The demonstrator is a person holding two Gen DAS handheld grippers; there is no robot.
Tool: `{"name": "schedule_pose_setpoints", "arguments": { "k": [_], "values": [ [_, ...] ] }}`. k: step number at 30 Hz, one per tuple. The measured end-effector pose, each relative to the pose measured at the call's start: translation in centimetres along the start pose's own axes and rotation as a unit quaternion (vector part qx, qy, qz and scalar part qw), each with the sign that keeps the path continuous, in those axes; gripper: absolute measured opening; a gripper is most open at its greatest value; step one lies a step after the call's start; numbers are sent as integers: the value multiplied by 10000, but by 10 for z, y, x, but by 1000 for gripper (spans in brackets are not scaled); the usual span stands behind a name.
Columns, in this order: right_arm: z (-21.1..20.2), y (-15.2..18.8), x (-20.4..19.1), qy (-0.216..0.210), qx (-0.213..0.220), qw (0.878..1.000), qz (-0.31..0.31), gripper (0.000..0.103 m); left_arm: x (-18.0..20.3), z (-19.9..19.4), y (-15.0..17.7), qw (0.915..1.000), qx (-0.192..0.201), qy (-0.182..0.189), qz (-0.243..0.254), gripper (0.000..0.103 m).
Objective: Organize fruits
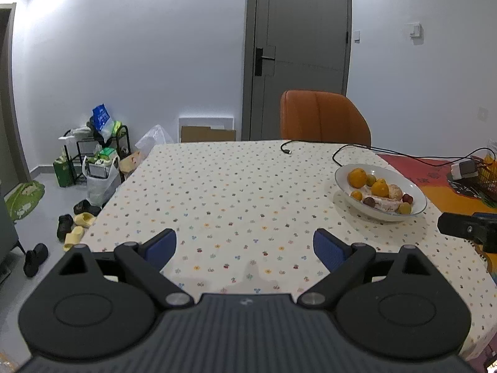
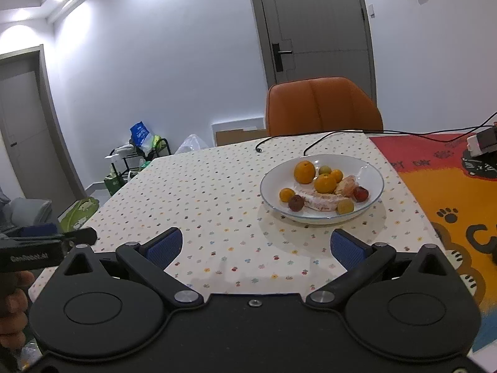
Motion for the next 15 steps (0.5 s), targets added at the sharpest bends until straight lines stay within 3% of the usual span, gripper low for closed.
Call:
{"name": "schedule_pose_setpoints", "arguments": {
  "k": [15],
  "values": [
    [4, 2, -7, -27, -33, 10000, -43, 103, 3, 5, 5, 9999, -123, 22, 64, 94]
  ]
}}
Point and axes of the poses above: each gripper's, at about its wrist camera, not at the fingertips, and z roughly the way its jaws point, x to its right, y to its underside, the point moved 5 cm from there along z, roughly the way its jaws point, and after that the axes turned 2 degrees about y, right-handed, at the moved point
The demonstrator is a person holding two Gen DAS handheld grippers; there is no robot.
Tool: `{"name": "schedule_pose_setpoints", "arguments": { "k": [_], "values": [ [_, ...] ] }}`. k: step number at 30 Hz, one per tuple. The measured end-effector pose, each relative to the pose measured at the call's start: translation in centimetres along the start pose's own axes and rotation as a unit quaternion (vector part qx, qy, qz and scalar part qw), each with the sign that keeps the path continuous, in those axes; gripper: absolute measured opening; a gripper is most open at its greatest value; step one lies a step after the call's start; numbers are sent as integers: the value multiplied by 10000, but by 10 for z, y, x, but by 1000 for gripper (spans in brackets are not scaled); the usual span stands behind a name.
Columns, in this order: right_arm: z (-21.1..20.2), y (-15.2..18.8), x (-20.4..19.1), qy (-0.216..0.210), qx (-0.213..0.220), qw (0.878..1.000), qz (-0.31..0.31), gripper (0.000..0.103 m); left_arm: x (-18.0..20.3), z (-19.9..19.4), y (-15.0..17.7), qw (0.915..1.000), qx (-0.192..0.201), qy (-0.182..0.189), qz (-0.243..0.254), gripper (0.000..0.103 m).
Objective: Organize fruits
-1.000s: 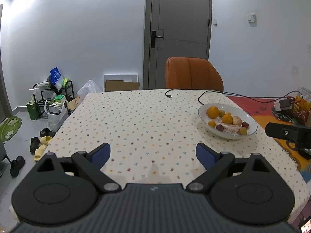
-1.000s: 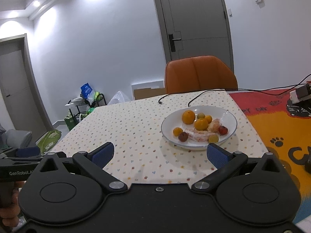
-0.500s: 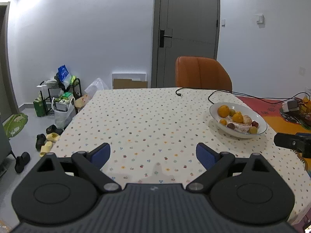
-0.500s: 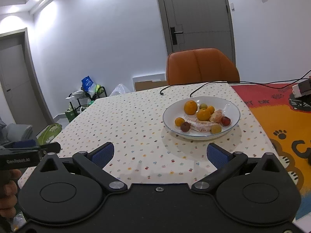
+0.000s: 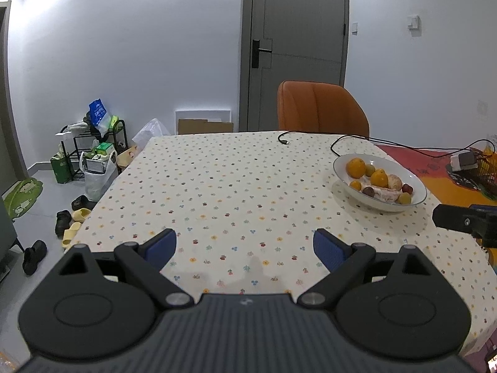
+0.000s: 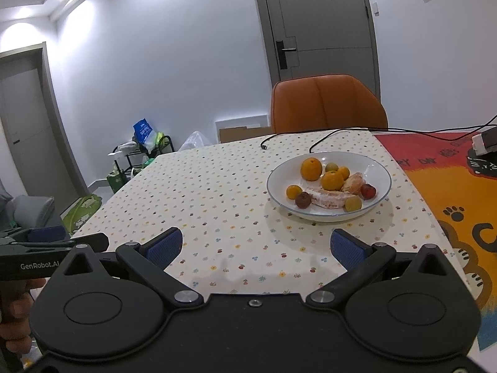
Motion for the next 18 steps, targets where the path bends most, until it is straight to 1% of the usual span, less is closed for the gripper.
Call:
{"name": "schedule_pose_setpoints", "arguments": {
  "k": [6, 8, 16, 17, 18],
  "values": [
    [1, 1, 0, 12, -21, 10000, 22, 103, 0, 1, 0, 10000, -51, -14, -36, 94],
    [1, 1, -1, 6, -26, 10000, 11, 103, 0, 1, 0, 10000, -63, 48, -55, 94],
    [1, 1, -1, -14, -39, 10000, 10, 103, 2, 0, 0, 10000, -46, 65, -38, 94],
    [1, 1, -1, -14, -40, 10000, 10, 103, 2, -1, 0, 10000, -40, 63, -41, 95],
    [1, 1, -1, -12, -36, 10000, 9, 103, 1, -1, -1, 10000, -34, 68, -57, 98]
  ]
}}
Point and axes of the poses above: each gripper's, at about its wrist camera, not at the fingertips, and z roughly the way its jaws point, x to its right, y to its underside, the point moved 5 cm from there along z, roughly the way its jaws point, and after that the axes turned 2 degrees about y, right-handed, at the moved point
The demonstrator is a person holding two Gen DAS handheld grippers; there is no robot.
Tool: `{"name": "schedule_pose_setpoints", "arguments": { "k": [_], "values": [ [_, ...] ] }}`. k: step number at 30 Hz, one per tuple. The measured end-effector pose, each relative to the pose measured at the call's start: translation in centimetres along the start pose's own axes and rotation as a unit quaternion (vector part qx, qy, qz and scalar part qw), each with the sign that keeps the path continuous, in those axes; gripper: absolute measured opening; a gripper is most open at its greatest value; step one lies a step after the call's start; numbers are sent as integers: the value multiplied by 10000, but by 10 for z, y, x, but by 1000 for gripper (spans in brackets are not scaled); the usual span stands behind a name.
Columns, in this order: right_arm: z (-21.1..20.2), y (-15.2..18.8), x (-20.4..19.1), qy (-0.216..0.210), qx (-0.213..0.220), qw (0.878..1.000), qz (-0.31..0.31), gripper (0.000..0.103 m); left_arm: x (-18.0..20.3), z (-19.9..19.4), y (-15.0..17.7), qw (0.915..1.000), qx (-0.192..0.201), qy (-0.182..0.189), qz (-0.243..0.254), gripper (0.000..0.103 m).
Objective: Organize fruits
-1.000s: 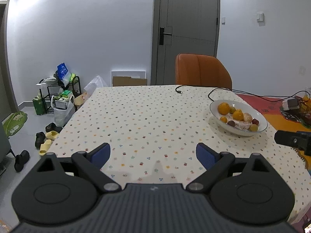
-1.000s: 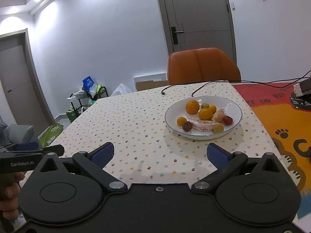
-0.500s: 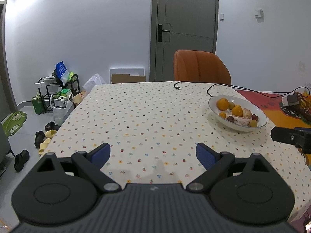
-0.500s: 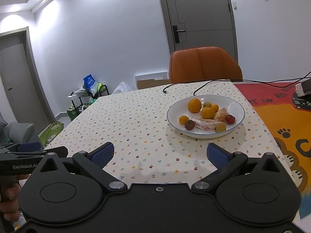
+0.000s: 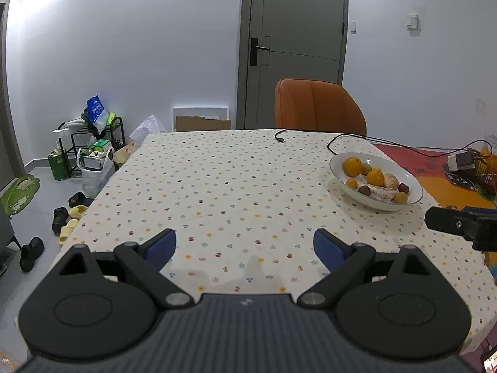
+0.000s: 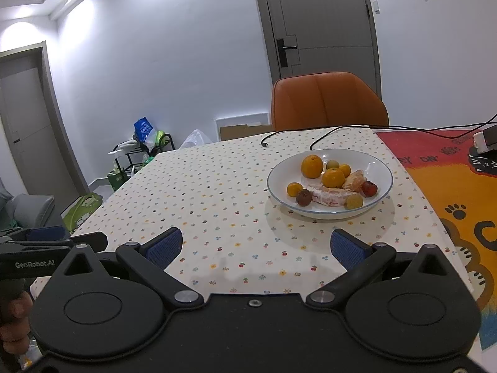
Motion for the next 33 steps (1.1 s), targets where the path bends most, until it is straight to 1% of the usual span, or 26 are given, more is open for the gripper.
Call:
{"name": "schedule_pose_setpoints", "arguments": {
  "k": [1, 7, 14, 33],
  "values": [
    [0, 0, 0, -1, 5, 10000, -1, 103, 0, 0, 0, 10000, 14, -2, -16, 103],
    [1, 0, 2, 5, 8, 10000, 22, 103, 0, -2, -2, 9999, 73, -81, 14, 103],
    [2, -1, 2, -7, 19, 10000, -16, 103, 2, -3, -1, 10000, 54, 2, 51, 103],
    [3, 0, 2, 36, -30, 10000, 17, 103, 2, -4, -2, 10000, 42, -20, 87, 103]
  ]
}}
Point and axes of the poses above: each gripper's, at about its wrist camera, not at the fingertips, and z roughly the way its jaws point, x to its right, y to its underside, the point moved 5 cm from there along z, roughly the way its jaws point, and after that the axes turned 2 degrees about y, right-handed, at the moved point
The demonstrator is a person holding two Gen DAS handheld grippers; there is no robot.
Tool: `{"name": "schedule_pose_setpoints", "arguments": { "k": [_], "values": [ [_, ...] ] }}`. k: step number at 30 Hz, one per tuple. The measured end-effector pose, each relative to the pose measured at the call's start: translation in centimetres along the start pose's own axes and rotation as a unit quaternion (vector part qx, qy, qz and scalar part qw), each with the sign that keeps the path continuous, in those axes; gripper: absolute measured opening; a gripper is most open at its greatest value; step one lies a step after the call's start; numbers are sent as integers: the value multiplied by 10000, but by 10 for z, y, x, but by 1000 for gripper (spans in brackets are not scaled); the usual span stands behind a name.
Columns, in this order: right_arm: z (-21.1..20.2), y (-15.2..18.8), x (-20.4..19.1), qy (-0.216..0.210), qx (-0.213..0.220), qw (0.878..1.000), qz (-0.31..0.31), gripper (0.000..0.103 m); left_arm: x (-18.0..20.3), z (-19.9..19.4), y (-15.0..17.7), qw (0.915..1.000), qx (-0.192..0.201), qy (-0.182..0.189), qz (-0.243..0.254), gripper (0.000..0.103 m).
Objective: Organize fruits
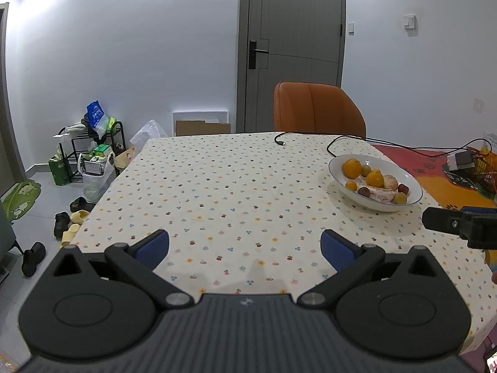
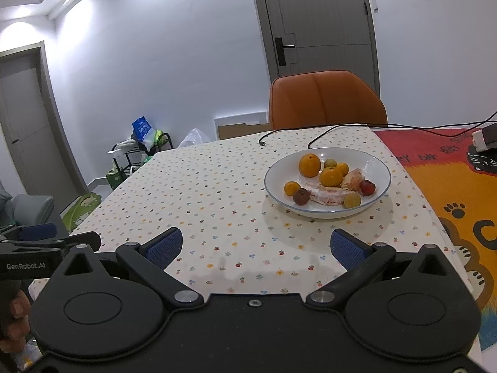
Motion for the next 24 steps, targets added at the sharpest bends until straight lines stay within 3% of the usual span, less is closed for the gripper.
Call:
{"name": "schedule_pose_setpoints", "arguments": {
  "k": [24],
  "values": [
    [1, -1, 0, 132, 62, 9998, -117, 103, 0, 0, -1, 10000, -17, 1, 0, 103]
  ]
}}
Point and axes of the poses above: each gripper's, at about its wrist camera, not at the fingertips, and z roughly the way its jaws point, x to its right, y to its underside, the point moved 5 cm from there along z, roughly the way its jaws point, and after that the axes turned 2 degrees about y, right-handed, at the moved point
